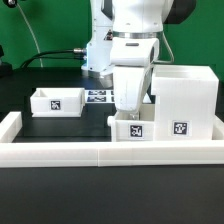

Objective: Assemble drawer

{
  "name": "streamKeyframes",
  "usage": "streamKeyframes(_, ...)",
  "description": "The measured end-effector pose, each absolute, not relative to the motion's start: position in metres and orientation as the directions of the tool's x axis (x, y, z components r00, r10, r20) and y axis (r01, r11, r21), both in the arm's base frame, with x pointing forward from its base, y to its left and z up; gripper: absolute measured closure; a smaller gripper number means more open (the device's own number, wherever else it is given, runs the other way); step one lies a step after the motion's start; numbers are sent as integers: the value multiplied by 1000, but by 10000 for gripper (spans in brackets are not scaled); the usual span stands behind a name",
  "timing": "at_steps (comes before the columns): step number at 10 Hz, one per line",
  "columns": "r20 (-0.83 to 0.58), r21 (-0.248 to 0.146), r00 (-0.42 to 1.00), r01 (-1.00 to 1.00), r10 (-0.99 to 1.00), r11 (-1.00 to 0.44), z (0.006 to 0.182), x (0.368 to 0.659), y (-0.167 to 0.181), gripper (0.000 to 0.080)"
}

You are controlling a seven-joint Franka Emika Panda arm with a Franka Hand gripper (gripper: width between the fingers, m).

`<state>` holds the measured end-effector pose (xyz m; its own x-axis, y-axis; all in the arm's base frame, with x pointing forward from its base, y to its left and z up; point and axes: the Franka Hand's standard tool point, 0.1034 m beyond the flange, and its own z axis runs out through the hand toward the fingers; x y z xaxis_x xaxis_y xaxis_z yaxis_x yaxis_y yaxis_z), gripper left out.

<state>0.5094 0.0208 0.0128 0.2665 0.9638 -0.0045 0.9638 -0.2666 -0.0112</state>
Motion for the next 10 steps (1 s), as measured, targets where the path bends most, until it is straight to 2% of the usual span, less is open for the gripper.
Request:
streamKeyframes(2, -5, -11, 270, 963, 963, -270, 13, 509, 19, 757)
streamKeyframes(3, -5, -9, 273, 962, 962, -273, 14, 510, 16, 577)
streamKeyframes(4, -5, -7, 275, 962, 962, -275, 15, 511, 16, 443)
streamKeyframes(5, -4, -6, 278, 961, 961, -278, 17, 511, 16, 443)
streamKeyframes(6, -4, -4, 281, 960, 960, -281, 21, 512, 16, 270)
streamKeyframes(7, -6, -8, 279, 960, 960, -279, 29, 512, 18, 175)
streamKeyframes(10, -14, -16, 277, 961, 961, -277, 62, 515, 9, 157)
